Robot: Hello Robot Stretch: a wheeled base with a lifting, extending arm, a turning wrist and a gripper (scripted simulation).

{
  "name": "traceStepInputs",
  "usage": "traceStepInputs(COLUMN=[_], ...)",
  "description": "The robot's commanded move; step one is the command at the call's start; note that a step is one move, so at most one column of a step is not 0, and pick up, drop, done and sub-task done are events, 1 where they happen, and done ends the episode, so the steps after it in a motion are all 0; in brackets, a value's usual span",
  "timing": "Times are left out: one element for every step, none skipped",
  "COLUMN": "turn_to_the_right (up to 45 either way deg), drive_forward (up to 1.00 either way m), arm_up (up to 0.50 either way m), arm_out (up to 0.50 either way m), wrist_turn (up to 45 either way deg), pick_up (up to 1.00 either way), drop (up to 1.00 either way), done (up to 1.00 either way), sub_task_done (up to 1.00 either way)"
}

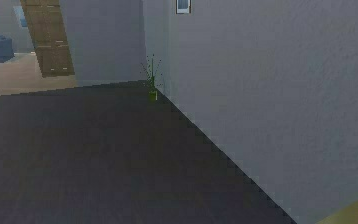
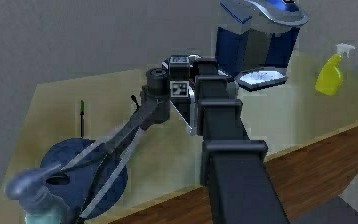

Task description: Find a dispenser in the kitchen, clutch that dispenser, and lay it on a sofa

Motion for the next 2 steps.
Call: traceStepInputs(turn_to_the_right=[0.0,-45.0], drive_forward=[0.00,0.00], arm_up=[0.00,0.00], arm_out=[-0.22,0.00], wrist_turn=[0.0,0.0], pick_up=[0.00,0.00], drop=[0.00,0.00], done=[0.00,0.00], sub_task_done=[0.00,0.00])
